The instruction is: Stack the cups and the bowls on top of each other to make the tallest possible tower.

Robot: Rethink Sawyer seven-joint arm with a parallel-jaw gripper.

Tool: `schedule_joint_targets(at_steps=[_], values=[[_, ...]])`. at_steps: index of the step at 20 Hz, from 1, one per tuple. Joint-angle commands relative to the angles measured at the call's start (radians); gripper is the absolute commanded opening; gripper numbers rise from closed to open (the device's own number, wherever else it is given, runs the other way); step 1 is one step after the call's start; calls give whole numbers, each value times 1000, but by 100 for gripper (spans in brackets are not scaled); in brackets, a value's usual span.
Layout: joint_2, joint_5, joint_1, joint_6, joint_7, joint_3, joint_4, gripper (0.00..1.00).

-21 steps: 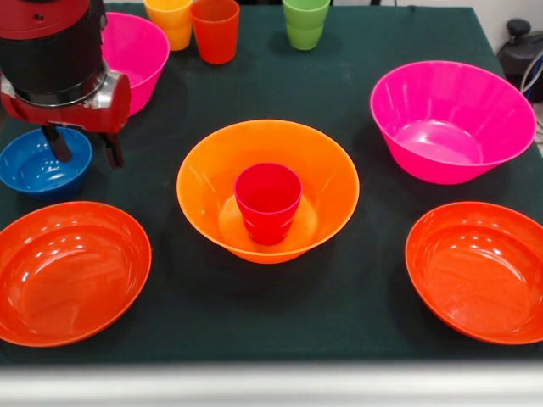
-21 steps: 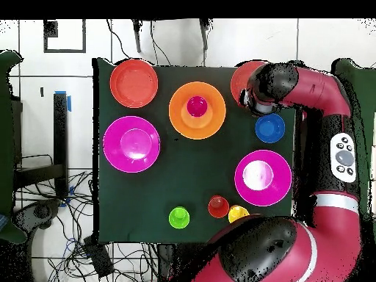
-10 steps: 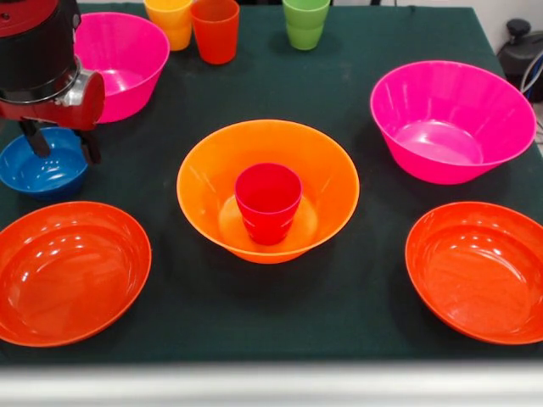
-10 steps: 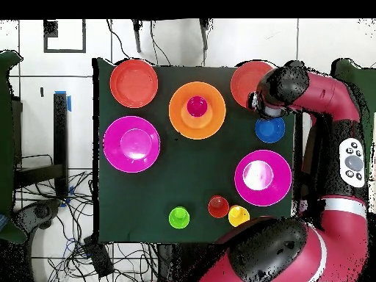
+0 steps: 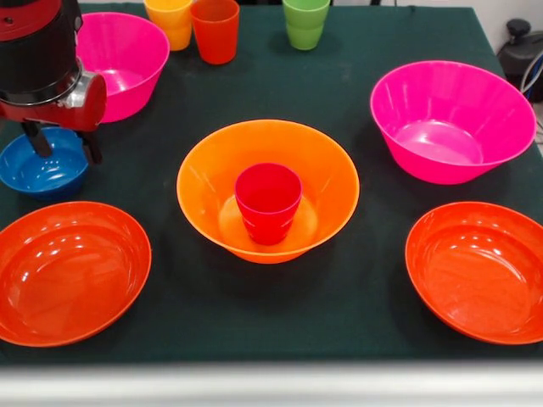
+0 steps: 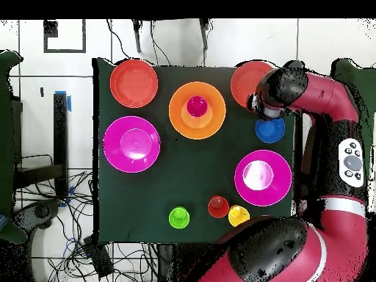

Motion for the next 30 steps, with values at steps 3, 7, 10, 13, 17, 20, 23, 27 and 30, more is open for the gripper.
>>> schedule_joint_targets(at_steps=[3, 7, 10, 13, 17, 20, 23, 27, 30], values=[[70, -72, 15, -57, -206, 13, 35, 100], [100, -80, 14, -66, -216, 19, 9, 100], [97, -79, 11, -76, -216, 18, 20, 100], [98, -80, 9, -83, -216, 17, 25, 100], [90, -82, 3, -94, -218, 10, 48, 100], [85, -86, 3, -104, -215, 2, 62, 100], [80, -90, 4, -93, -213, -10, 51, 100], [69, -91, -4, -96, -214, -20, 56, 100], [58, -87, -4, -99, -226, -13, 62, 100]])
